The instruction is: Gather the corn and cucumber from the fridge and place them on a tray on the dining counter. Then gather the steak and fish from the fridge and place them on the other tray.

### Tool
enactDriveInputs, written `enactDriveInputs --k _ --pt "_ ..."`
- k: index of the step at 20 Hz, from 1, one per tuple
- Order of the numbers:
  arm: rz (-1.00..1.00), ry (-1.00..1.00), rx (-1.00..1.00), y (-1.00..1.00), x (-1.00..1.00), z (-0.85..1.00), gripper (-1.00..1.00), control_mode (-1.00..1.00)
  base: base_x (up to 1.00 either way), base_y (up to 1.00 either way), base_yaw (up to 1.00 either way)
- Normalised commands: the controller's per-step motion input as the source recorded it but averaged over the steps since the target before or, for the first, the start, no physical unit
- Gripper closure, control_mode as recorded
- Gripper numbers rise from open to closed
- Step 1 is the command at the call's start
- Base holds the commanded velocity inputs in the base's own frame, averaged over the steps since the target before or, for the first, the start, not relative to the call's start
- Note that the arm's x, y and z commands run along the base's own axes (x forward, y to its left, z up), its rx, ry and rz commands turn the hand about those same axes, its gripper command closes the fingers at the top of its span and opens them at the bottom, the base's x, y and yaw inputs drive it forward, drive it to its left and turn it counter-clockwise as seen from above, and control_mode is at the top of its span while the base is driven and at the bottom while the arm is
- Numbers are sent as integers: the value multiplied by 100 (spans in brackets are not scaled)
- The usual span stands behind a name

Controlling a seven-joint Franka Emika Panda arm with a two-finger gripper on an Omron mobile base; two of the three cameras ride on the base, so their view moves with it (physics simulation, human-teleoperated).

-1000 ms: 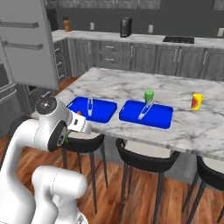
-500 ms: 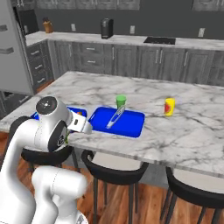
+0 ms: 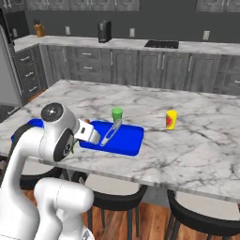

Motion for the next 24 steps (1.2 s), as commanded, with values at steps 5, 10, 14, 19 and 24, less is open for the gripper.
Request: enactDriveInputs --k 5,10,14,19,24 --pt "-14 11 10 -27 100 0 100 -100 0 0 0" --pt "-11 16 5 -26 100 -21 100 -100 0 0 0" --pt "-4 13 1 -31 100 -40 100 -100 0 0 0" --pt "0 8 0 -35 52 -54 100 -100 0 0 0" --pt "0 22 0 -14 56 -45 100 -100 0 0 0"
